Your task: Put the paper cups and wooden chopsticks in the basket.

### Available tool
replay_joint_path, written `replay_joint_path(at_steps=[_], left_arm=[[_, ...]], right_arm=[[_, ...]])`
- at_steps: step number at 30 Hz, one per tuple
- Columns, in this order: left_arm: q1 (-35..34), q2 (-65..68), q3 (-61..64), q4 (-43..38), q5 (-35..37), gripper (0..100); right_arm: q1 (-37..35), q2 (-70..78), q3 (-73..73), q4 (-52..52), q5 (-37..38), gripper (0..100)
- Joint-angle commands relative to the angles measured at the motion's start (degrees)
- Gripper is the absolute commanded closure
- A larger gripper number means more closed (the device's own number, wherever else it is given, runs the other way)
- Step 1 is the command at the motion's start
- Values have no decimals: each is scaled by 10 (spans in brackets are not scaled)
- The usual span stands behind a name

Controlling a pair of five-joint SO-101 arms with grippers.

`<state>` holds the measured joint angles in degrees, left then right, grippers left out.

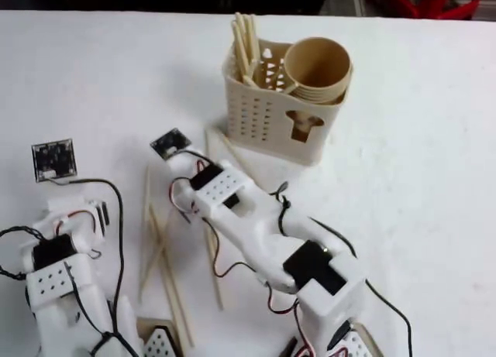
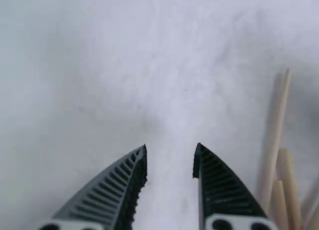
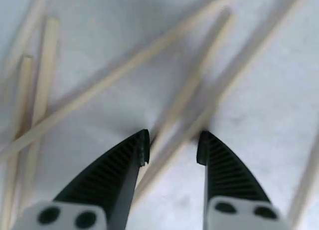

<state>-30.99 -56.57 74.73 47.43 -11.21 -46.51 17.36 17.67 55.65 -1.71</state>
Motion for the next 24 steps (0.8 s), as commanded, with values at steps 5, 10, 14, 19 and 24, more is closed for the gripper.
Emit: replay_joint_path(at_steps=[5,10,14,19,24], left_arm=[[-5,-10,-2,-8,-6,837],[-5,-10,-2,-8,-6,837],[-3,-14,8,-12,-6,836],[-3,-14,8,-12,-6,836],[-3,-14,8,-12,-6,836]], right_arm=[[0,48,-49,34,21,991],[0,69,-79,74,23,978],[0,34,-78,96,24,979],[0,-29,-76,132,24,979],[0,-57,-70,145,24,979]])
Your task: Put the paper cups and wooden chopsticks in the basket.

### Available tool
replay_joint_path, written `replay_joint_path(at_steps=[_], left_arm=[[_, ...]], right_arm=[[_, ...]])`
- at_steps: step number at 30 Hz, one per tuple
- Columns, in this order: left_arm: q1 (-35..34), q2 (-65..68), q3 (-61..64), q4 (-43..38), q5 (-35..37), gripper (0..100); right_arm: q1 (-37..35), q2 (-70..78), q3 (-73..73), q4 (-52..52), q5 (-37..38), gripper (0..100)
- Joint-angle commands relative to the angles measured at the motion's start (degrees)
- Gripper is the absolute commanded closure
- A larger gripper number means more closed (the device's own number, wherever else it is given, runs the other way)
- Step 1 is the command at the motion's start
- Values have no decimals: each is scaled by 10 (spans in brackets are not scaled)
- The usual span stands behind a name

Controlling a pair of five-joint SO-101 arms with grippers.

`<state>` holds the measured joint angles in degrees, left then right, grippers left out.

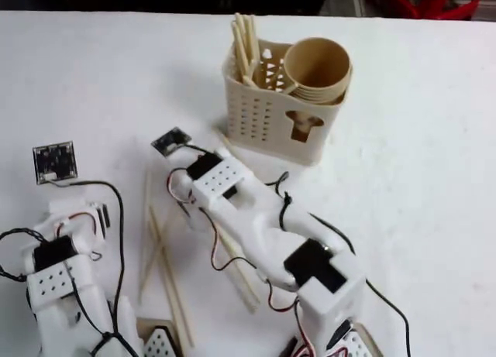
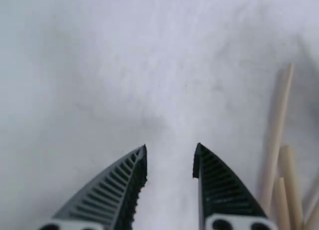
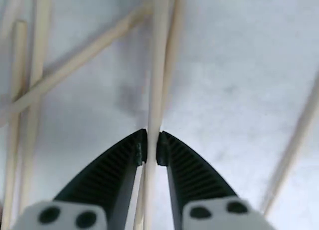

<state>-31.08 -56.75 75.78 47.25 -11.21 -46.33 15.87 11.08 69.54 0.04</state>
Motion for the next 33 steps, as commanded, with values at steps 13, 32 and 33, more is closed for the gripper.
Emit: replay_joint_path(at_steps=[13,32,33], left_arm=[[-1,-12,-2,-11,-7,835],[-1,-12,-1,-11,-7,835],[-1,-12,-1,-11,-7,835]], right_arm=[[66,-265,-4,32,7,980],[175,-478,-4,-373,7,980],[187,-478,-4,-401,7,980]])
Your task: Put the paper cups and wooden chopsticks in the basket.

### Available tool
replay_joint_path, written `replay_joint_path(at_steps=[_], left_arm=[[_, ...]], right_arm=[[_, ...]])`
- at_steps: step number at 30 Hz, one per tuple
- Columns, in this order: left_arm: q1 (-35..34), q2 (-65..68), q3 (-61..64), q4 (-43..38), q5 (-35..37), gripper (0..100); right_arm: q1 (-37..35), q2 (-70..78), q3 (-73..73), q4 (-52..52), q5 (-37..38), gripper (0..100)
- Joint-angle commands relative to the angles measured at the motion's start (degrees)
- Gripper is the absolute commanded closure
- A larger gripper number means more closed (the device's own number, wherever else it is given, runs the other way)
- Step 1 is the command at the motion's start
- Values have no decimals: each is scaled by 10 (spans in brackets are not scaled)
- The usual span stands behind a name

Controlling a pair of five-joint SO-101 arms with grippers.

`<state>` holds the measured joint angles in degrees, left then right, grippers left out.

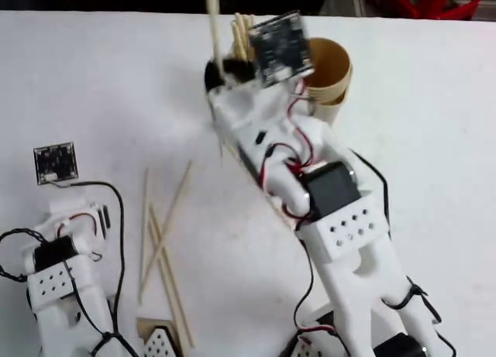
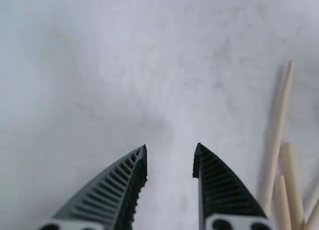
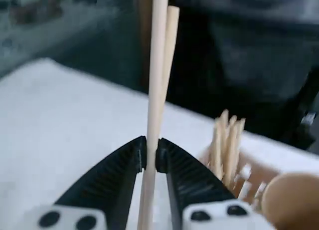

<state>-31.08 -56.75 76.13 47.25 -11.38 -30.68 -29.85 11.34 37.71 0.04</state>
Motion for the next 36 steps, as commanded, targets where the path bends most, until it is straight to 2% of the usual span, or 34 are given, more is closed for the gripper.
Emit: replay_joint_path(at_steps=[1,9,18,25,32,36], left_arm=[[-1,-12,-4,-11,-5,835],[0,-12,-4,-11,-5,835],[0,-12,-4,-11,-5,835],[0,-12,-4,-11,-5,835],[0,-12,-4,-11,-5,835],[0,-12,-4,-11,-5,835]], right_arm=[[41,-20,-6,-109,7,980],[96,-6,-4,-236,7,980],[141,110,-4,-348,7,980],[141,160,23,-327,8,977],[133,151,25,-229,6,841],[116,94,18,-157,7,865]])
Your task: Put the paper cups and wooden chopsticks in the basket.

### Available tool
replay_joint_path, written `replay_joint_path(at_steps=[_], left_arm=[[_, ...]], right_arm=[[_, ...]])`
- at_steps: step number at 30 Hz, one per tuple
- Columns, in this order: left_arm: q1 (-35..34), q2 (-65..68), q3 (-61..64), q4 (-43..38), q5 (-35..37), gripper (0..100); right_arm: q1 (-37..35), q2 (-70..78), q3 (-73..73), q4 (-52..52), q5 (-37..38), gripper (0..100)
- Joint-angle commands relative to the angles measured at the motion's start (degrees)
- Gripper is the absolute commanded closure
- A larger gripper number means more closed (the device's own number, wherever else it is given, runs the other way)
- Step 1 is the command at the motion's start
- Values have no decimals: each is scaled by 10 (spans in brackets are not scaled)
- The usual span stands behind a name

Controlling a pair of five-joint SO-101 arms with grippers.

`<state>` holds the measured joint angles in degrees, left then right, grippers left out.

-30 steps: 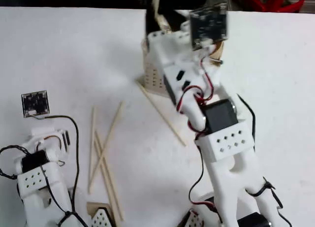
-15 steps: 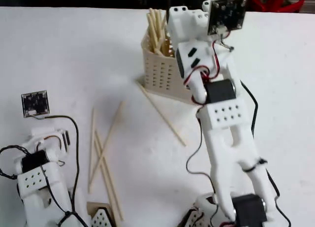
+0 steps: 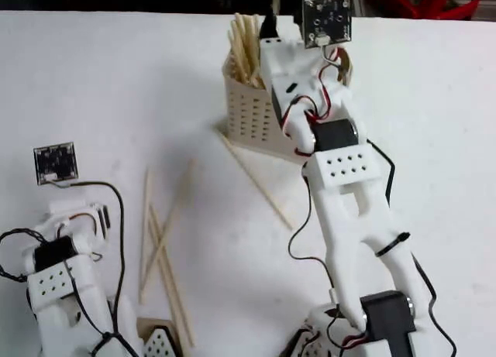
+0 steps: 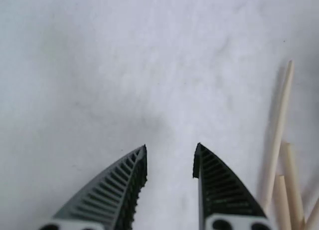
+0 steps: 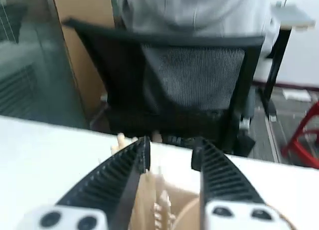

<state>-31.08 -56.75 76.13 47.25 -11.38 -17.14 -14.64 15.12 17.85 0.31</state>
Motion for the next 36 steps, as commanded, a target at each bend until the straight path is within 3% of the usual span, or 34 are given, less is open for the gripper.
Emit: replay_joint_path(at_steps=[1,7,17,22,30,36], left_arm=[[0,-12,-4,-11,-5,835],[-4,-12,-6,-11,-5,835],[-11,-12,-9,-11,-5,836],[-51,-12,-21,-10,-1,836],[-101,-12,-34,-10,25,836],[-138,-12,-46,-10,62,835]], right_arm=[[-29,-79,-19,65,5,870],[-119,-174,-17,266,62,874],[-278,-158,30,511,61,873],[-347,-138,96,514,49,872],[-385,-65,128,453,-102,865],[-421,58,123,400,-175,717]])
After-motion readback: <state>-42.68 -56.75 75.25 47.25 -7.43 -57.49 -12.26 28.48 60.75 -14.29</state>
